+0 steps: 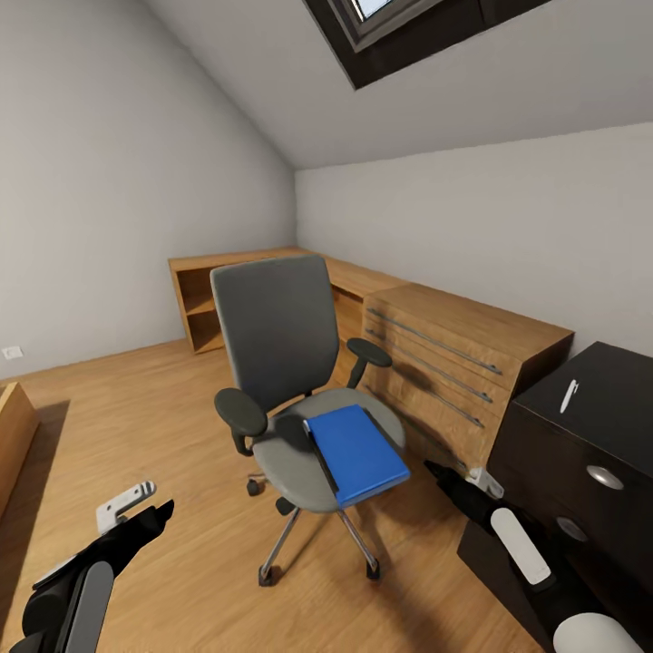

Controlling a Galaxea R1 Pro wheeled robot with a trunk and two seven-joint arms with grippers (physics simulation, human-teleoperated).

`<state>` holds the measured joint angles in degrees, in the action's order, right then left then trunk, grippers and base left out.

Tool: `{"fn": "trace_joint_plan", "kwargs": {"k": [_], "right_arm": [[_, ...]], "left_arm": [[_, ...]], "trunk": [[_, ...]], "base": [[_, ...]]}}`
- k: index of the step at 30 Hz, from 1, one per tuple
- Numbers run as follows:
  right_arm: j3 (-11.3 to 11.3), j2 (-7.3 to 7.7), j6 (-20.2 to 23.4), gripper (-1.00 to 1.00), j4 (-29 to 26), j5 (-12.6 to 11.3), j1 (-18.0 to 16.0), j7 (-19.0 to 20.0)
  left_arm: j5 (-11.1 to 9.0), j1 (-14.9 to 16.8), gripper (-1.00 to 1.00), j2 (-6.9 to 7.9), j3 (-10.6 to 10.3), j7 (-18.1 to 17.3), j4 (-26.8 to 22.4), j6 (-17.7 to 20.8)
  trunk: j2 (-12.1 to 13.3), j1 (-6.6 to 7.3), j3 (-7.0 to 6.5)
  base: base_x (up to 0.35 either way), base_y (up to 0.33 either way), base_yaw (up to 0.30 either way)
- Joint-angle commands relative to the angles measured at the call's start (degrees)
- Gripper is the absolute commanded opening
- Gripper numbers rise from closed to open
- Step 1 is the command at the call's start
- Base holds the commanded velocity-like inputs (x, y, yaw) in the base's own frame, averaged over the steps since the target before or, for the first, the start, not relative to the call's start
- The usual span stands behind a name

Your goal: In the bedroom, organize the workspace by keeping the computer under the desk, ensuring the monitor is on the desk, placing the keyboard on the desk next to the monitor, placing the mouse on the desk next to the keyboard, moving the folder from the swivel chair onto the desk next to the mouse, stacking the notebook on top of the folder with the pen on top of the notebook, and positioning the swivel chair next to the desk.

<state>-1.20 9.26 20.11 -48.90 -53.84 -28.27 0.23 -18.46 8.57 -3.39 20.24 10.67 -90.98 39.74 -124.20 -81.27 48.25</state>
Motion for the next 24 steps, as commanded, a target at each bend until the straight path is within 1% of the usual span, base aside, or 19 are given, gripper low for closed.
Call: {"fn": "trace_joint_plan", "kwargs": {"k": [1,3,5,8,9,10,12,17,22,24], "right_arm": [[-0.08,0.05,0.12,1.00,0.19,-0.28,-0.03,0.74],[0.00,0.05,0.23,1.00,0.42,-0.27,-0.03,2.56],[0.03,0.05,0.36,1.00,0.63,-0.27,-0.03,5.39],[0.00,0.05,0.48,1.00,0.76,-0.29,-0.03,8.52],[0.02,0.05,0.70,1.00,0.92,-0.30,-0.03,10.97],[0.03,0.05,1.09,1.00,1.19,-0.30,-0.03,12.33],[0.23,0.05,3.21,1.00,3.56,-0.30,-0.03,17.34],[0.07,0.06,3.50,1.00,3.95,-0.30,-0.03,18.18],[-0.27,-0.09,3.50,1.00,3.97,-0.30,-0.03,18.23],[-0.32,-0.56,3.45,1.00,4.01,-0.28,-0.03,18.27]], "left_arm": [[-0.61,0.04,1.00,-0.04,0.06,0.41,-0.07,0.25],[-0.61,0.04,1.00,-0.04,0.06,0.41,-0.07,0.25],[-0.66,0.04,1.00,-0.04,0.06,0.41,-0.07,0.25],[-0.66,0.04,1.00,-0.04,0.06,0.41,-0.06,0.25],[-0.69,0.04,1.00,-0.04,0.06,0.41,-0.04,0.25],[-0.69,0.04,1.00,-0.04,0.06,0.41,-0.02,0.25],[-0.70,0.04,1.00,-0.04,0.06,0.41,0.01,0.25],[-0.70,0.04,1.00,-0.07,0.06,0.41,0.02,0.25],[-0.63,0.04,1.00,-0.12,0.02,0.28,0.05,0.29],[-0.62,0.04,1.00,-0.13,-0.01,0.25,0.08,0.27]], "trunk": [[-0.44,-0.22,0.24],[-1.24,-0.66,0.60],[-2.05,-1.09,0.96],[-3.25,-1.75,1.50],[-3.65,-1.97,1.68],[-4.05,-2.19,1.86],[-4.85,-2.63,2.22],[-6.86,-3.73,3.11],[-6.86,-3.73,3.11],[-6.86,-3.73,3.11]], "base": [[0.000,0.000,0.000],[0.000,0.000,0.000],[0.000,0.000,0.000],[0.000,0.000,0.000],[0.000,0.000,0.000],[0.000,0.000,0.000],[0.000,0.000,0.000],[0.000,0.000,0.000],[0.000,0.000,0.000],[0.000,0.000,0.000]]}}
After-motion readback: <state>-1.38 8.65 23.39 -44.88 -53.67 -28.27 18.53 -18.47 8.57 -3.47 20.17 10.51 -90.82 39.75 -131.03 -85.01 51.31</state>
